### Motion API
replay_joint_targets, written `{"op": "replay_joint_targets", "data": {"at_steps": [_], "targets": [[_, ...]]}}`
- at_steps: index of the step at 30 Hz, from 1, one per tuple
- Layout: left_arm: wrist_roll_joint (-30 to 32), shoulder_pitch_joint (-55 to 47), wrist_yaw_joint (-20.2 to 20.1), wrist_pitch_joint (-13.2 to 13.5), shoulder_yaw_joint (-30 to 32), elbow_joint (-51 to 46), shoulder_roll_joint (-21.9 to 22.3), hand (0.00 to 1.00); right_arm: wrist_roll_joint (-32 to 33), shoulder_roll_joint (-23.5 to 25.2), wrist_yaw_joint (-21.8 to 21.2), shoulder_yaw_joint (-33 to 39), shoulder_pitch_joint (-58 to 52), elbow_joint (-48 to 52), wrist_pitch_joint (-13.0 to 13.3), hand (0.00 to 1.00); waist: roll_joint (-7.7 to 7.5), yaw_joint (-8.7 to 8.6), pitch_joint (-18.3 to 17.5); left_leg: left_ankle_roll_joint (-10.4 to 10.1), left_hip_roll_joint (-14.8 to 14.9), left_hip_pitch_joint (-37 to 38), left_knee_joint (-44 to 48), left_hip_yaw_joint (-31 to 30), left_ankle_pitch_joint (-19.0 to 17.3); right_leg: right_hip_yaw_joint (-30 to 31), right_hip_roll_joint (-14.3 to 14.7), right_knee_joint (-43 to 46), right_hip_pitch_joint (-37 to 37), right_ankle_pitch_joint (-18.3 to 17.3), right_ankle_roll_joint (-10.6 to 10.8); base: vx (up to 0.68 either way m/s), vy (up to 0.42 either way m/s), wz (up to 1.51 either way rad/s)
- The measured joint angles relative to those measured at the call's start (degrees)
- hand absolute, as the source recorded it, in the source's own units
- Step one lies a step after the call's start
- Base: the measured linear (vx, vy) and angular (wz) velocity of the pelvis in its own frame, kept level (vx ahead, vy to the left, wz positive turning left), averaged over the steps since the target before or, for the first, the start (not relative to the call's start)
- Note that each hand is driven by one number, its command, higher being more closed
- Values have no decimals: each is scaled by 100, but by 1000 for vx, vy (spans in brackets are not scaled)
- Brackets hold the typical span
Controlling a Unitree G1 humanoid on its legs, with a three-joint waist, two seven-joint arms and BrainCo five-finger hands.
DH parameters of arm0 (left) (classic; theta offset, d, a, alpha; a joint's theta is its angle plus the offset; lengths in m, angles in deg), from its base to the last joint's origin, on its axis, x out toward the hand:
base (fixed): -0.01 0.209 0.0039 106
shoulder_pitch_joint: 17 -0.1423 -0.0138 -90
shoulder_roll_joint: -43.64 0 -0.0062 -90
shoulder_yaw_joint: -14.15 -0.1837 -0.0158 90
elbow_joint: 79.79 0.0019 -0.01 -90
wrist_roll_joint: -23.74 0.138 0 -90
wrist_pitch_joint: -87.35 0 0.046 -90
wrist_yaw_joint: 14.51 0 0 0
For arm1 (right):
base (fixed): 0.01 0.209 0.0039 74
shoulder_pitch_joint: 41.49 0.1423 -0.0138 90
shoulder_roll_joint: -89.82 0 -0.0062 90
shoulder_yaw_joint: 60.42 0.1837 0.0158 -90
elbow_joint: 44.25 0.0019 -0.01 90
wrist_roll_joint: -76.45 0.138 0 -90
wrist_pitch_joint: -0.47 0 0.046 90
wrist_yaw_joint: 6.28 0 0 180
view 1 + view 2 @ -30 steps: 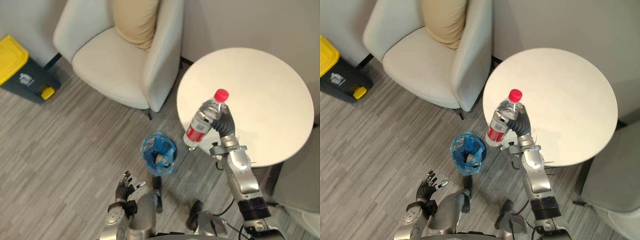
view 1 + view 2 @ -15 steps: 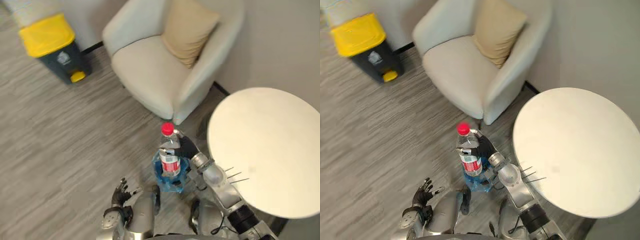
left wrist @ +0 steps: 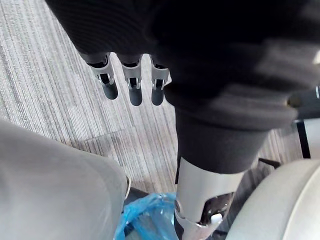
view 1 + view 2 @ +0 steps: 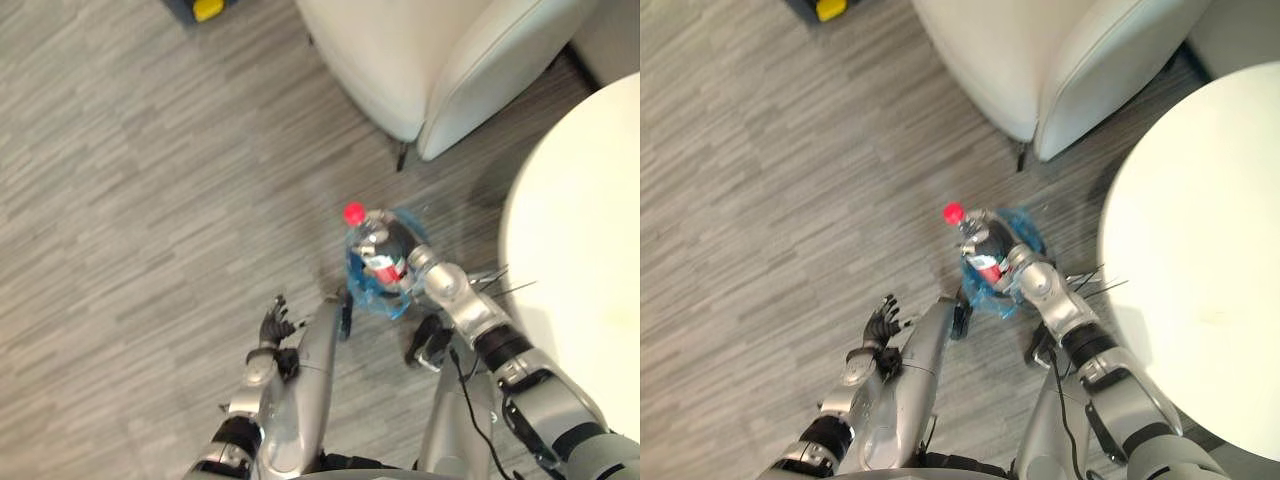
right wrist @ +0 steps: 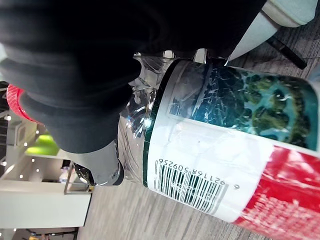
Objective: Gather rubbish on tea table into small bin, then transfer packed bag to large trash can.
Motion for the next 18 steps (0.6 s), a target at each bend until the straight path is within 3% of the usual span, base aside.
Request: {"op": "replay_joint_targets", "data": {"at_steps": [3, 6, 7, 14, 18], "targets": [[-7, 85, 84, 69, 76, -421, 71, 0, -3, -103, 194, 121, 137, 372, -59, 100, -24, 55, 83, 24, 20, -510, 289, 5, 73, 42, -68, 395, -531, -82, -108, -50, -64, 7], [-112, 217, 99, 89, 261, -633, 151, 0, -2, -164, 265, 239, 422, 376, -108, 100, -82, 60, 121, 22, 21, -878, 519, 4, 72, 123, -90, 693, -928, -177, -75, -38, -39, 6], [-112, 234, 97, 124, 294, -677, 150, 0, -2, -193, 313, 260, 483, 385, -113, 0, -106, 54, 136, 20, 25, -963, 558, 2, 71, 134, -90, 741, -1018, -189, -77, -53, -14, 2], [-119, 334, 97, 120, 466, -752, 168, 0, -59, -133, 321, 590, 486, 465, -462, 0, -154, -17, 167, -26, 67, -1271, 857, -4, -2, 210, -81, 1044, -1335, -274, -48, -64, 13, -2], [-119, 385, 90, 116, 548, -772, 127, 0, -226, 21, 330, 613, 458, 615, -469, 0, -223, -95, 211, -24, 140, -1336, 926, 58, -2, 258, -75, 1138, -1430, -279, -57, -53, 5, -3]]}}
